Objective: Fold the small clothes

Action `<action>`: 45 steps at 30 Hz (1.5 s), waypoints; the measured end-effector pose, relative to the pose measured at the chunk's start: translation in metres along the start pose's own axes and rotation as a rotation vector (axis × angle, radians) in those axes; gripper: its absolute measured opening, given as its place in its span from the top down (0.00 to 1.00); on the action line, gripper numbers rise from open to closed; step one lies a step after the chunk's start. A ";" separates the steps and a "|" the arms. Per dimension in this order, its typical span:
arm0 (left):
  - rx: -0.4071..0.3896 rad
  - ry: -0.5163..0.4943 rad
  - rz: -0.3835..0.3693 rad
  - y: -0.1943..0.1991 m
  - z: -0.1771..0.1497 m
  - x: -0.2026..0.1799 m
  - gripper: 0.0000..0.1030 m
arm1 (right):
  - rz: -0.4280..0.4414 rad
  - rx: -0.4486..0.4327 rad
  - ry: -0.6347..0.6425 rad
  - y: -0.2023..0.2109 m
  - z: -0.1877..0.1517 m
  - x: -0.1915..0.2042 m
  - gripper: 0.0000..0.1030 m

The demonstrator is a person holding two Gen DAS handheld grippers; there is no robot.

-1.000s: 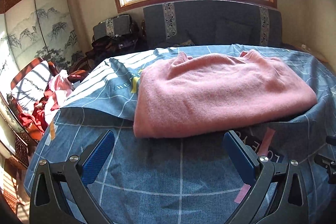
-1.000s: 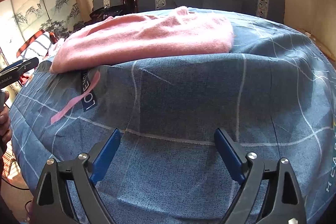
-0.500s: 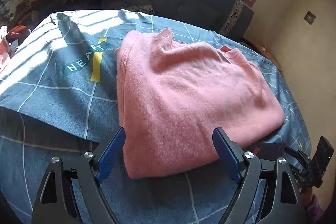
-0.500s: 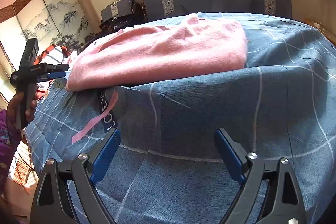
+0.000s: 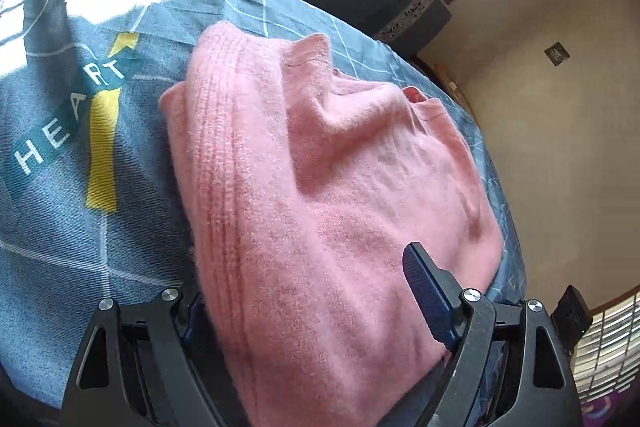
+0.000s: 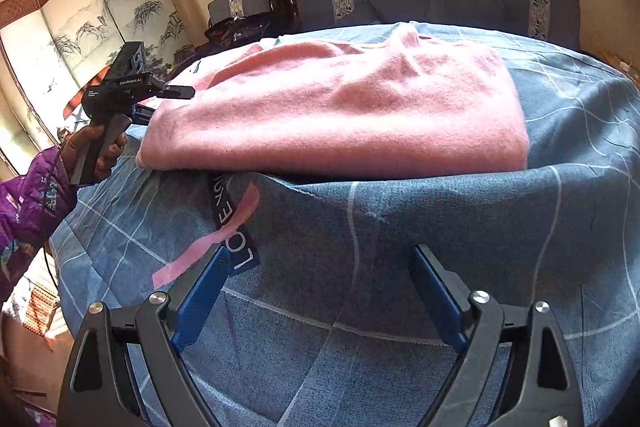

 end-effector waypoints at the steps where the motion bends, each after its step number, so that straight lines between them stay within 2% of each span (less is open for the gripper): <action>1: -0.009 -0.010 0.009 -0.001 0.001 -0.003 0.20 | 0.008 -0.001 0.002 -0.001 0.003 0.002 0.13; 4: -0.027 -0.038 0.032 -0.004 0.006 -0.009 0.21 | 0.043 -0.007 0.006 -0.007 0.018 0.011 0.13; 9: -0.089 0.043 0.020 -0.005 0.010 -0.003 0.24 | 0.117 -0.057 0.017 -0.012 0.061 0.022 0.12; 11: -0.104 0.037 0.027 -0.006 0.009 -0.006 0.23 | 0.118 -0.071 0.037 -0.016 0.081 0.023 0.12; 14: -0.086 -0.001 0.055 -0.007 0.010 -0.010 0.23 | 0.113 -0.087 0.067 -0.027 0.111 0.019 0.12; 17: -0.066 0.027 0.060 -0.008 0.011 -0.010 0.25 | 0.126 -0.091 0.039 -0.047 0.139 0.006 0.12; 18: -0.060 0.034 0.066 -0.009 0.012 -0.009 0.29 | 0.120 -0.085 0.031 -0.055 0.148 0.001 0.19; 19: -0.043 0.053 0.069 -0.010 0.013 -0.007 0.49 | 0.119 -0.073 0.026 -0.065 0.155 -0.003 0.27; 20: -0.030 0.081 0.070 -0.011 0.012 -0.003 0.61 | 0.118 -0.053 0.021 -0.076 0.161 -0.006 0.50; 21: -0.034 0.109 0.065 -0.010 0.012 0.000 0.61 | 0.106 -0.028 0.013 -0.087 0.166 -0.009 0.69; 23: -0.036 0.128 0.053 -0.007 0.013 -0.001 0.65 | 0.090 0.005 -0.001 -0.110 0.173 -0.013 0.72; 25: -0.043 0.117 0.052 0.000 0.013 -0.009 0.68 | 0.113 0.031 -0.016 -0.129 0.177 -0.016 0.72; 28: -0.056 0.123 0.010 0.016 0.017 -0.024 0.71 | 0.114 0.071 -0.044 -0.152 0.179 -0.025 0.72; 30: -0.064 0.116 -0.002 0.027 0.021 -0.038 0.72 | 0.112 0.083 -0.077 -0.163 0.180 -0.035 0.72; 34: -0.064 0.101 -0.039 0.041 0.033 -0.081 0.72 | 0.164 0.078 -0.158 -0.174 0.179 -0.054 0.76; 39: -0.051 0.048 -0.079 0.040 0.053 -0.161 0.72 | 0.260 0.053 -0.244 -0.175 0.181 -0.069 0.76; 42: -0.054 0.001 -0.092 0.028 0.065 -0.214 0.72 | 0.318 0.019 -0.302 -0.161 0.179 -0.079 0.75; 45: -0.058 -0.063 -0.135 0.010 0.070 -0.264 0.72 | 0.346 -0.046 -0.339 -0.125 0.172 -0.091 0.73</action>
Point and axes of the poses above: each gripper's, at about its wrist camera, not at the fingertips, and y roughly against the way its jaws point, x to its left, z to its top, the point moved 2 cm from there along -y, roughly the way its jaws point, and after that the axes turned 15 degrees about z, right-handed, at the moved point
